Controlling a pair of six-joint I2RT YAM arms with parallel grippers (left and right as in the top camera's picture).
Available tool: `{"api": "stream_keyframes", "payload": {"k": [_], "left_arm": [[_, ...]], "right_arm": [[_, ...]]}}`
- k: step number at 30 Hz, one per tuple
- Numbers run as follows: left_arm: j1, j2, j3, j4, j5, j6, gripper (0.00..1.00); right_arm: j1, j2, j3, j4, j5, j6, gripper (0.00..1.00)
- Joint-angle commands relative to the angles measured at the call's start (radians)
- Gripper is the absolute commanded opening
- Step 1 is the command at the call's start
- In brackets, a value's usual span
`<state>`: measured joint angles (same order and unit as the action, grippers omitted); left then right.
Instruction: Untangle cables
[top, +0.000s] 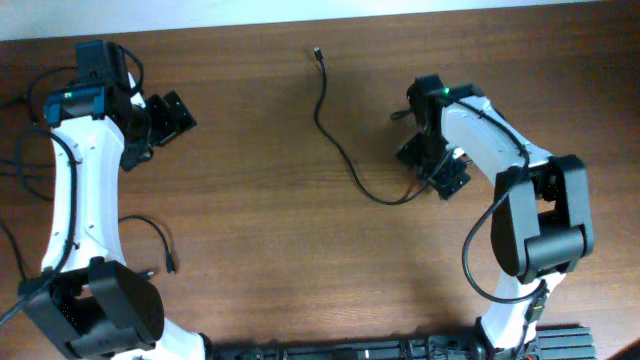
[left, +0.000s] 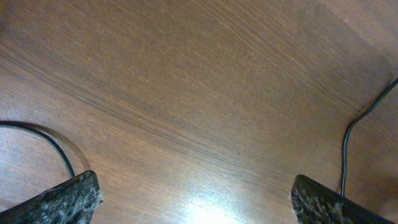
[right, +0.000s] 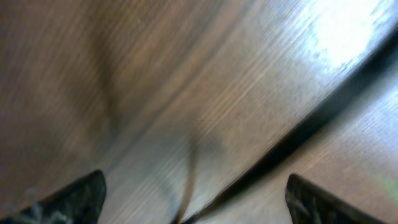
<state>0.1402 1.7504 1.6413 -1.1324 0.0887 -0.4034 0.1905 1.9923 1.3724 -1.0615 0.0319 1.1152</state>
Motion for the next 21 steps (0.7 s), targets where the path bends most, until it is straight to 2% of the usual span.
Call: {"api": "stream_keyframes", "payload": {"k": [1,4,7,8,11,14,15,17,19,20,21], "left_arm": [[-0.002,-0.004,-0.005,-0.002,-0.011,0.016,0.99],[-0.002,-0.004,-0.005,0.002,-0.011,0.016,0.99],[0.0,-0.004,-0.005,0.004,-0.011,0.016,0.99],[0.015,-0.004,-0.004,0.003,-0.011,0.016,0.99],[0.179,-0.1,0.069,-0.03,0.022,0.042,0.99],[0.251,-0.251,0.071,-0.029,0.037,0.042,0.99],[0.259,-0.296,0.071,-0.027,0.037,0.042,0.99],[0.258,-0.333,0.071,-0.013,0.037,0.042,0.99],[0.257,-0.328,0.07,-0.02,0.038,0.037,0.99],[0.256,-0.323,0.068,-0.02,0.047,0.02,0.99],[0.255,-0.322,0.068,-0.02,0.047,0.002,0.99]], "right_arm": [[0.008,-0.006,-0.106,0.099,-0.08,0.003,0.04],[0.035,-0.027,-0.034,0.161,-0.197,-0.311,0.04],[0.148,-0.073,0.177,0.241,-0.417,-0.732,0.04],[0.193,-0.073,0.256,0.272,-0.442,-0.827,0.04],[0.276,-0.073,0.426,0.455,-0.415,-0.85,0.04],[0.37,-0.061,0.442,0.787,-0.404,-0.893,0.04],[0.402,-0.036,0.442,0.846,-0.371,-0.902,0.04],[0.431,0.016,0.442,0.832,-0.357,-0.902,0.04],[0.429,0.024,0.442,0.637,-0.225,-0.901,0.07],[0.429,0.023,0.442,0.469,-0.215,-0.902,0.31],[0.429,0.023,0.442,0.394,-0.175,-0.902,0.66]]}}
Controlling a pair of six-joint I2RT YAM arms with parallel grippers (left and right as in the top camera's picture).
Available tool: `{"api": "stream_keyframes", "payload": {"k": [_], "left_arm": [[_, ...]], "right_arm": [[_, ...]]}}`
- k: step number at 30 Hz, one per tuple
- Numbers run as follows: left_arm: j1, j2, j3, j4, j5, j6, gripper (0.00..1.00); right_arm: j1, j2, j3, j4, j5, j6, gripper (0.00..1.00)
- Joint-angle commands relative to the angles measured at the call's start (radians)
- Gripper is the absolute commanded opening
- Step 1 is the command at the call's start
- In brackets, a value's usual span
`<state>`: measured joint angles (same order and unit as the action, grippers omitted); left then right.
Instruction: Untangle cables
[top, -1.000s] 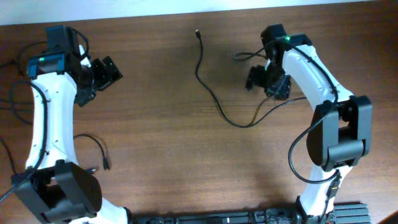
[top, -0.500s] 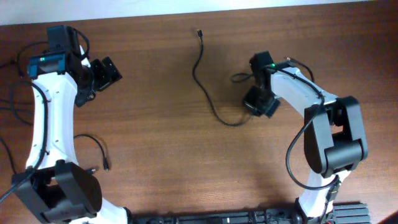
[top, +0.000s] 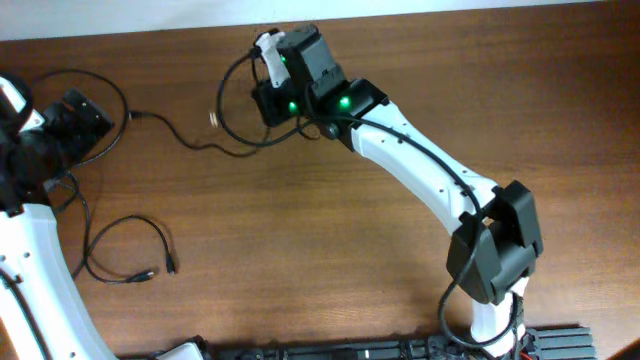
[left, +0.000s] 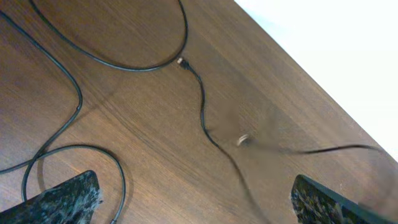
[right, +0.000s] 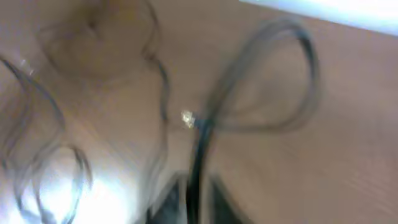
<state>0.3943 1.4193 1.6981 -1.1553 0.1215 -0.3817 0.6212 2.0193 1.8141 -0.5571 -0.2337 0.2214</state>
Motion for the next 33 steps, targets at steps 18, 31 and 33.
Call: {"api": "stream_keyframes", "payload": {"k": [18,31,33], "left_arm": [[-0.568,0.798,-0.114,0.101,0.191,-0.621,0.29],[-0.382,0.613,0.673,-0.033,-0.607,0.796,0.0],[-0.326,0.614,0.673,0.125,-0.664,0.8,0.0]], "right_arm": [[-0.471,-0.111,-0.042,-0.544,0.271,0.333,0.99],[-0.471,-0.109,-0.042,-0.528,0.271,0.334,0.99],[-0.471,-0.109,-0.042,-0.528,0.271,0.334,0.99]]}}
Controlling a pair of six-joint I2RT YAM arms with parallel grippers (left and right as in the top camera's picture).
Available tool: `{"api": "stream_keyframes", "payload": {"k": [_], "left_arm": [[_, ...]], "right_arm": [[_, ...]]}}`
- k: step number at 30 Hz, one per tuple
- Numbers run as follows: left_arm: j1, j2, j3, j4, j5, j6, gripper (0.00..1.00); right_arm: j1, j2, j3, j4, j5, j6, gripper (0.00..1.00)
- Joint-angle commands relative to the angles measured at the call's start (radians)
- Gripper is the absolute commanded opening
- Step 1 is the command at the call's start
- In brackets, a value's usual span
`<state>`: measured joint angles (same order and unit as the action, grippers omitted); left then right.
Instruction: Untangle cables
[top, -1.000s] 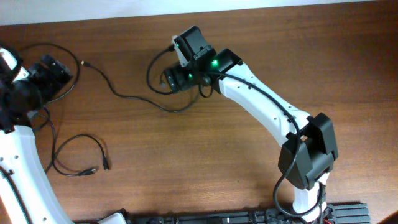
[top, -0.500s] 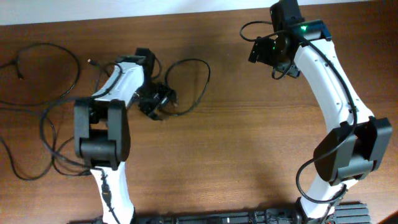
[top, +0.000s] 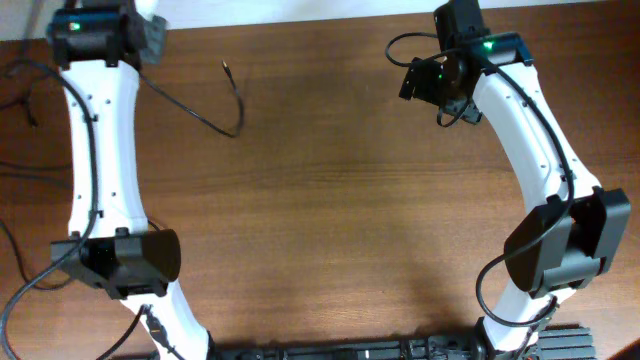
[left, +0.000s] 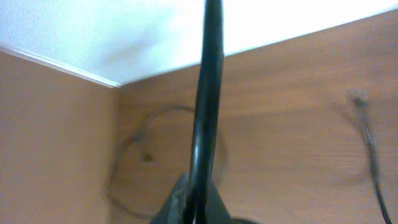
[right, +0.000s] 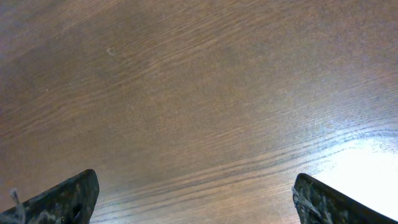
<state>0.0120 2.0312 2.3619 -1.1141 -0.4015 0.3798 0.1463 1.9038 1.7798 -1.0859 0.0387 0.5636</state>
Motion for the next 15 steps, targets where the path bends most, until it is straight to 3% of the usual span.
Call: {"api": "stream_keyframes", "payload": {"k": [1,3,7,9,10,12,15], "left_arm": [[0.08,0.003,0.009,0.13,-0.107,0.064,0.0],[0.123,0.01,-0.002,0.109,0.201,0.167,0.0],[0.141,0.047,-0.193,0.088,0.396,0.173,0.0],[0.141,0.056,-0.322,0.088,0.399,0.048,0.0],[0.141,0.07,-0.401,0.09,0.399,-0.167,0.0],[0.141,0.098,-0.52,0.117,0.398,-0.445,0.0],[0.142,0.103,-0.649,0.193,0.365,-0.515,0.0]], "right_arm": [[0.004,0.006,-0.007,0.001,-0.002,-0.008,0.99],[0.004,0.006,-0.007,0.01,-0.002,-0.005,0.99],[0.005,0.006,-0.007,0.027,-0.002,-0.005,0.99],[0.005,0.007,-0.007,0.035,-0.002,-0.005,0.99],[0.005,0.007,-0.007,0.04,-0.001,-0.005,0.99],[0.005,0.013,-0.007,0.053,-0.002,-0.005,0.99],[0.005,0.033,-0.008,0.054,-0.005,-0.005,0.99]]}}
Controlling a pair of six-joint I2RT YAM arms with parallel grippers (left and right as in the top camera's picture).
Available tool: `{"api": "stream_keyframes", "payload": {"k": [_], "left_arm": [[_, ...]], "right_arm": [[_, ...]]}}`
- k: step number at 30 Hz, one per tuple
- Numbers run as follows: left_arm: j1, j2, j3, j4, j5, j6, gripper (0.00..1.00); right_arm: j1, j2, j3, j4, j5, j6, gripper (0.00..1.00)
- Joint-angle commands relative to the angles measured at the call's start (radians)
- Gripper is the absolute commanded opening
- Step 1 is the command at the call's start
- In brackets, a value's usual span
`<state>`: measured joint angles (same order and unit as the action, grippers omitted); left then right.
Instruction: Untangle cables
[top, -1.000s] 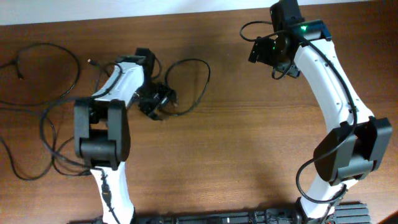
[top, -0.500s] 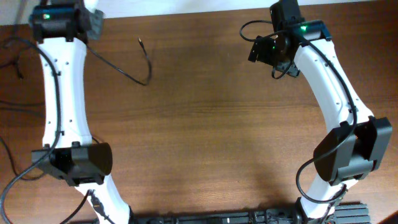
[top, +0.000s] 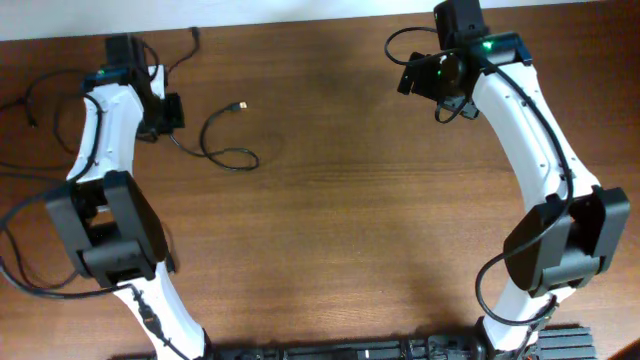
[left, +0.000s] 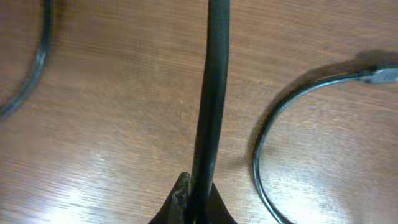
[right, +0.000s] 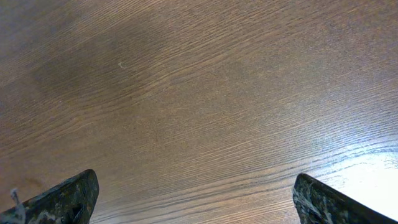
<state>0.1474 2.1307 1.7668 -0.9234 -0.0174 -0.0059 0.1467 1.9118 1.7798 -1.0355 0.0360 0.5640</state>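
My left gripper (top: 167, 112) is at the back left of the table, shut on a black cable (left: 214, 93) that runs straight up out of its jaws in the left wrist view (left: 199, 208). From the gripper the cable lies on the wood in a loop (top: 232, 157) and ends in a small plug (top: 240, 104). That loop also curves past on the right in the left wrist view (left: 260, 155). My right gripper (top: 412, 78) is at the back right, open (right: 196, 205), with only bare wood between its fingertips (right: 62, 199).
More thin black cables lie at the far left (top: 30, 95) and front left (top: 20, 250). One strand rises toward the back edge (top: 188, 45). A white wall borders the wooden table (top: 350, 230) at the back.
My left gripper, still shut on the cable, has moved from the back left corner forward and to the right. The cable now lies looped on the wood. The right arm has barely moved.
First both grippers were open, the right one beside a cable at centre right. Then the right gripper held a cable at back centre, the left open at far left. Later the left was shut on a cable, the right open; now the cable lies looped.
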Motion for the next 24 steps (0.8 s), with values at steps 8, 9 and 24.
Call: {"api": "stream_keyframes", "payload": {"k": [8,9,24], "left_arm": [[0.006,0.003,-0.05,-0.035,-0.218,-0.513,0.91],[0.006,0.003,-0.026,-0.068,-0.169,-0.512,0.99],[-0.185,-1.006,0.345,-0.764,-0.049,-0.194,0.99]], "right_arm": [[0.082,0.029,-0.008,0.05,-0.002,-0.006,0.99],[0.096,0.031,-0.008,0.053,-0.002,-0.006,0.99],[0.102,0.031,-0.008,0.053,0.001,-0.006,0.99]]}}
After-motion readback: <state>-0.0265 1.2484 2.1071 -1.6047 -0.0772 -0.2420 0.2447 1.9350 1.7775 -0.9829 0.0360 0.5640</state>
